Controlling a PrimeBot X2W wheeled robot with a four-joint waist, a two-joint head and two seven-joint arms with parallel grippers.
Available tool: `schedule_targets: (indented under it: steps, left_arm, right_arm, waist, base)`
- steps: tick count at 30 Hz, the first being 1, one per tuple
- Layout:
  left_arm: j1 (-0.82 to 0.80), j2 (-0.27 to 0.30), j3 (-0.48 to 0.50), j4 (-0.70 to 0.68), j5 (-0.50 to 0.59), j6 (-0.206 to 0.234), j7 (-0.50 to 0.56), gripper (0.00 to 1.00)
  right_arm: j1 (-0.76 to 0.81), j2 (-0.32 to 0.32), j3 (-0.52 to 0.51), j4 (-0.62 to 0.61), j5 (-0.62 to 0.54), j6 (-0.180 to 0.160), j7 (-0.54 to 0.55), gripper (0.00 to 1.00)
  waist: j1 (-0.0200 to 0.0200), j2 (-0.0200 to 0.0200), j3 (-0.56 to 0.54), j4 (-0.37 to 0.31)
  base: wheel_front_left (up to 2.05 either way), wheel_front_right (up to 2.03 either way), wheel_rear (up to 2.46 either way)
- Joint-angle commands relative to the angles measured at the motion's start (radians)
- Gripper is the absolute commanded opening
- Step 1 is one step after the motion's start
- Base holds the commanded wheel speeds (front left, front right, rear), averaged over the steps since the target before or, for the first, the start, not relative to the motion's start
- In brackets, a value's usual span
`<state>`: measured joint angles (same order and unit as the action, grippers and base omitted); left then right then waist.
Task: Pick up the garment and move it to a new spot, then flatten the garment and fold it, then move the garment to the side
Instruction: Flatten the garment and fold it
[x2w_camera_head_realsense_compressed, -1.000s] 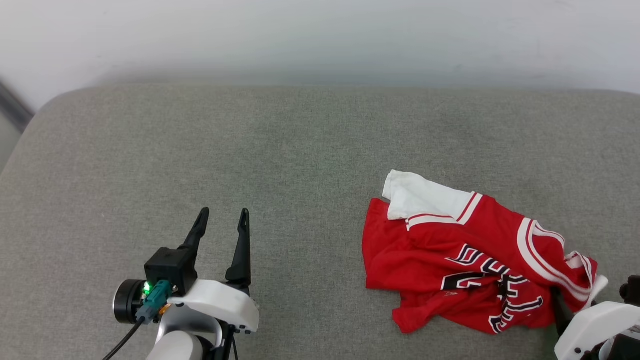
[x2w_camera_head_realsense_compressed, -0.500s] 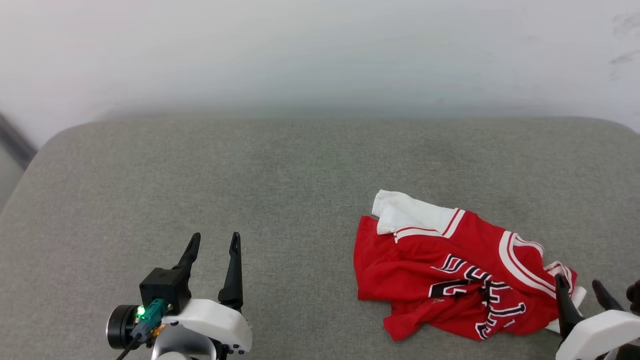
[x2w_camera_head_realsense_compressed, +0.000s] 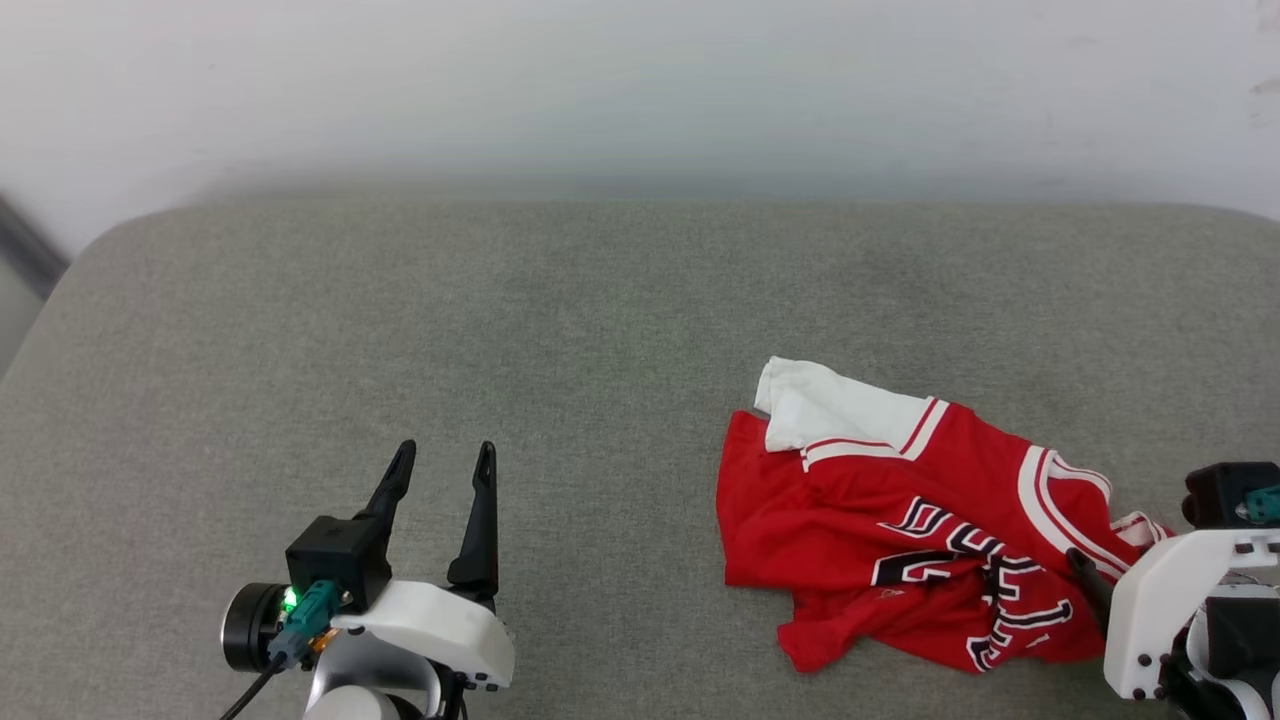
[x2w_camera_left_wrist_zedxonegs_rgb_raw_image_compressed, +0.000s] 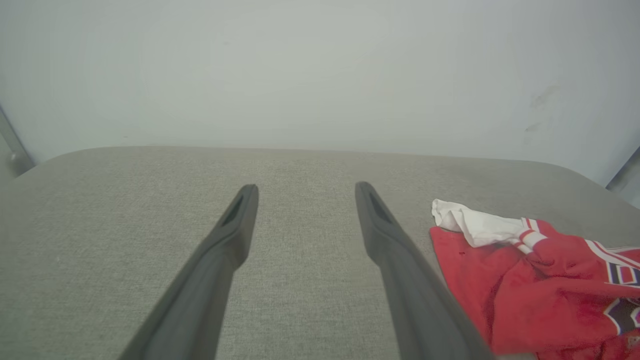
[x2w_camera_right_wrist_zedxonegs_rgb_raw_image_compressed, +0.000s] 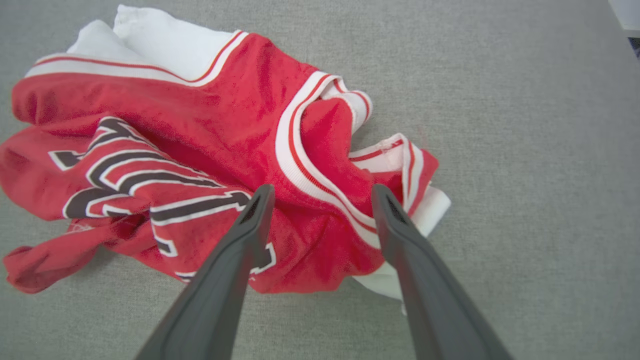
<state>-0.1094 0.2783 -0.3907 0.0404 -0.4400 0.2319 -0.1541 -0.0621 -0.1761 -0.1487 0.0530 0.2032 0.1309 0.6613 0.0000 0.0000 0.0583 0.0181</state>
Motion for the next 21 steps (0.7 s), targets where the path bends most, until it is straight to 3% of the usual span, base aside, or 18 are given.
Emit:
schedule_targets:
  steps: [1, 3, 4, 5, 6, 14, 21]
  left_arm:
    - [-0.013, 0.001, -0.001, 0.004, 0.004, -0.001, -0.008, 1.0]
    - [-0.022, -0.002, -0.001, 0.009, 0.004, -0.002, -0.011, 1.0]
    - [-0.025, -0.004, -0.001, 0.013, 0.002, -0.002, -0.013, 1.0]
    - [-0.026, -0.006, -0.002, 0.016, 0.0, -0.003, -0.016, 1.0]
    - [-0.029, -0.009, -0.002, 0.02, 0.0, -0.001, -0.019, 1.0]
    - [-0.043, -0.015, -0.003, 0.033, -0.004, 0.002, -0.028, 1.0]
    - [-0.059, -0.016, -0.008, 0.036, -0.006, -0.004, -0.032, 1.0]
  right_arm:
    - [-0.016, -0.016, 0.014, 0.017, 0.005, 0.0, 0.023, 1.0]
    - [-0.035, -0.038, 0.04, 0.038, 0.014, 0.0, 0.063, 1.0]
    - [-0.039, -0.046, 0.05, 0.05, 0.023, 0.0, 0.088, 0.9]
    - [-0.046, -0.055, 0.057, 0.051, 0.029, 0.0, 0.098, 0.36]
    - [-0.056, -0.063, 0.061, 0.051, 0.034, 0.0, 0.102, 0.0]
    - [-0.14, -0.085, 0.107, 0.023, 0.046, 0.0, 0.058, 0.0]
    - [-0.257, -0.026, 0.243, 0.046, 0.077, 0.0, -0.043, 0.0]
  waist:
    - [0.0, 0.0, 0.026, 0.018]
    - [0.0, 0.0, 0.039, 0.027]
    - [0.0, 0.0, 0.044, 0.033]
    - [0.0, 0.0, 0.046, 0.037]
    - [0.0, 0.0, 0.049, 0.04]
    - [0.0, 0.0, 0.051, 0.051]
    - [0.0, 0.0, 0.063, 0.057]
  base:
    - [0.0, 0.0, 0.0]
    - [0.0, 0.0, 0.0]
    - [0.0, 0.0, 0.0]
    - [0.0, 0.0, 0.0]
    - [0.0, 0.0, 0.0]
    - [0.0, 0.0, 0.0]
    - [0.0, 0.0, 0.0]
